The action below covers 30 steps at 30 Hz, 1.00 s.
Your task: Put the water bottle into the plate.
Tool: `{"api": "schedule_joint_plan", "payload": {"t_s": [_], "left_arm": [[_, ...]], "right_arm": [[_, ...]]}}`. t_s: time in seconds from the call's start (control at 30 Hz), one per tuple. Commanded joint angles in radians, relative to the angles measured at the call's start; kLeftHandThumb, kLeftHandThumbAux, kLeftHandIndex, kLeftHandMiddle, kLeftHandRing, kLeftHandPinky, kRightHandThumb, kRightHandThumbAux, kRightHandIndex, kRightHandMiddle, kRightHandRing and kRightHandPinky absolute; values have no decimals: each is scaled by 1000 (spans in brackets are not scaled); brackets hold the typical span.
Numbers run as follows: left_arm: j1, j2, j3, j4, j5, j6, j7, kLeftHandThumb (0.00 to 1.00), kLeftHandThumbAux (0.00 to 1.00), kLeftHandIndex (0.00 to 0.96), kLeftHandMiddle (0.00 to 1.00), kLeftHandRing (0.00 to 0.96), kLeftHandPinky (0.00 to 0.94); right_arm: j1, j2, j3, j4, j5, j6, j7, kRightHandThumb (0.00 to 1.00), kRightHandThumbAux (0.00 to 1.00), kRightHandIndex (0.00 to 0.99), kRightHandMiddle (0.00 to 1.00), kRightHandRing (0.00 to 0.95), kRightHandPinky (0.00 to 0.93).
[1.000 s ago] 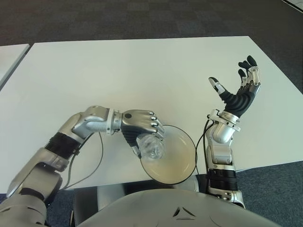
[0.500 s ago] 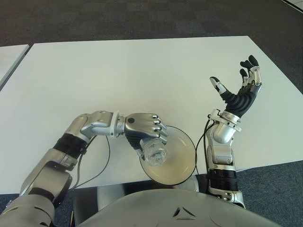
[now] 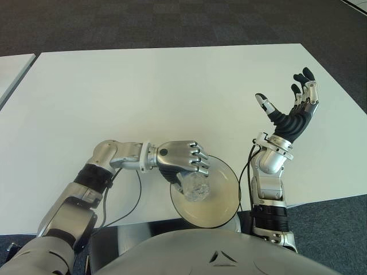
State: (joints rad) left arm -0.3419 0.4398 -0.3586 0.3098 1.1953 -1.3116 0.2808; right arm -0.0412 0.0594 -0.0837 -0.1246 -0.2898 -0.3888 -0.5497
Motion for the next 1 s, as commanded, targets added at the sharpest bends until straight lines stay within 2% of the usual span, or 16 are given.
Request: {"api": "schedule_joint_plan", "payload": {"t_s": [0.03,0.2,0.33,0.5,0.63,0.67,0.73,0.77,0.8,0.83,0.9,0.93,0.97,1.0], "left_arm": [[-41,38,-86,-26,161,81,232,854,666,404,558,872,874],[-87,51,-151,-37,213,148,375,855,664,409,558,852,837],[-101,72,-203,-33,242,214,451,857,662,417,556,813,791],[-116,88,-268,-9,260,291,541,856,662,420,551,794,781],[-131,99,-317,6,272,338,611,853,663,421,537,740,695],[-135,104,-328,6,276,350,621,851,665,436,506,641,605],[-145,111,-348,9,283,371,636,849,667,450,480,554,527],[-150,114,-358,11,285,380,643,846,671,459,459,462,440],[-158,117,-369,16,287,386,645,790,691,439,363,343,336],[-165,120,-379,20,288,392,648,770,698,432,328,299,296],[-187,134,-391,12,268,381,579,730,714,418,252,209,211],[-194,140,-394,5,258,378,550,547,787,305,193,146,145],[-199,148,-394,-8,247,375,515,398,843,232,154,106,102],[-202,153,-395,-16,239,375,495,288,880,171,115,68,65]], "right_arm": [[10,28,-6,5,1,13,-4,472,928,322,196,161,204],[13,30,-7,-2,3,17,-3,471,929,323,197,162,203],[18,34,-6,-11,5,22,-1,471,932,324,198,162,200],[22,39,-6,-19,6,27,-2,471,936,329,198,161,199],[23,41,-6,-21,6,27,-6,472,938,334,197,162,203],[24,41,-6,-22,6,27,-6,472,939,336,198,163,204],[24,41,-7,-22,7,25,-7,473,939,337,198,163,205],[24,41,-7,-22,7,24,-7,474,938,337,198,163,205],[24,41,-7,-21,8,22,-8,474,937,334,196,163,206],[24,41,-7,-21,8,21,-8,474,936,333,196,163,206],[23,41,-8,-18,8,17,-10,475,935,330,195,163,207],[23,41,-8,-18,8,16,-11,476,934,328,194,163,207],[23,41,-9,-16,8,15,-12,477,933,327,194,163,208],[23,41,-9,-16,8,14,-13,478,933,327,194,163,208]]}}
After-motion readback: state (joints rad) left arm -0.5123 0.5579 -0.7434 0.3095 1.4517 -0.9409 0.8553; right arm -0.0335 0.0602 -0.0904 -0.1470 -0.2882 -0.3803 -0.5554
